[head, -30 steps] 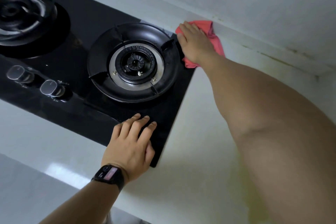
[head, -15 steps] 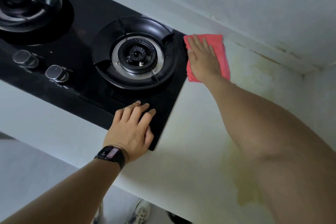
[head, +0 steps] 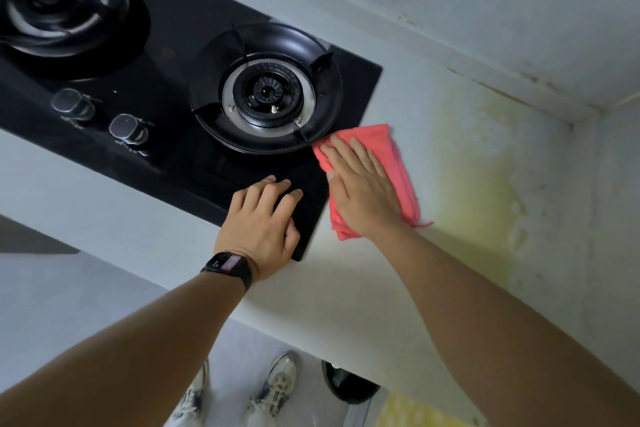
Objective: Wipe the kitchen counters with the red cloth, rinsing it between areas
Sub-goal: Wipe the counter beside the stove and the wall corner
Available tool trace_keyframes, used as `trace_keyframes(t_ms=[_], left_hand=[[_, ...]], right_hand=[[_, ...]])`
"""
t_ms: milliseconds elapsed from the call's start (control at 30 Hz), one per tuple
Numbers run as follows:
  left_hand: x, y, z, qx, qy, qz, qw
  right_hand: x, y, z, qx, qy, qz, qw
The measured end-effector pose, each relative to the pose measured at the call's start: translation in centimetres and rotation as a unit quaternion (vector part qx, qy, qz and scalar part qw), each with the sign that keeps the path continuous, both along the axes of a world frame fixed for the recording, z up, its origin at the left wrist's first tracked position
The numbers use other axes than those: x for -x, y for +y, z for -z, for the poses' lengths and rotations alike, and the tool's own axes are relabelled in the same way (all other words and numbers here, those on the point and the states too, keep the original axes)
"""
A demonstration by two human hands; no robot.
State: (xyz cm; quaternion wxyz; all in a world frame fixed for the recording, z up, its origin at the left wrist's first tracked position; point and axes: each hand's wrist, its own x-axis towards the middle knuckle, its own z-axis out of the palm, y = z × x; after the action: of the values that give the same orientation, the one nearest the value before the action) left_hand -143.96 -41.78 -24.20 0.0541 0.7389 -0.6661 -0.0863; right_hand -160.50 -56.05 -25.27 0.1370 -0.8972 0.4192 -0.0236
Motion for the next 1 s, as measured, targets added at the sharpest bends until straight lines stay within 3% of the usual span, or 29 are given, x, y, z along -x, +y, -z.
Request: trace_keyframes(t_ms=[300,667,1000], left_hand=[[-0.3,-0.2,0.5,0.029,0.015,0.008,0.999],[-0.3,-0.3,0.9,0.043,0.008,0.014,0.999],[-0.5,-0.3,1.5,0.061,-0.001,0.022,0.998]], right_hand=[[-3.4,-11.4,-0.6,-0.03,-0.031,0.037,0.998],[-9.2,-21.1,-1.3,0.0,0.079,-0.077,0.994],[-12.6,-26.2,-1.5,-0.055,0.048,-0.159,0.985]])
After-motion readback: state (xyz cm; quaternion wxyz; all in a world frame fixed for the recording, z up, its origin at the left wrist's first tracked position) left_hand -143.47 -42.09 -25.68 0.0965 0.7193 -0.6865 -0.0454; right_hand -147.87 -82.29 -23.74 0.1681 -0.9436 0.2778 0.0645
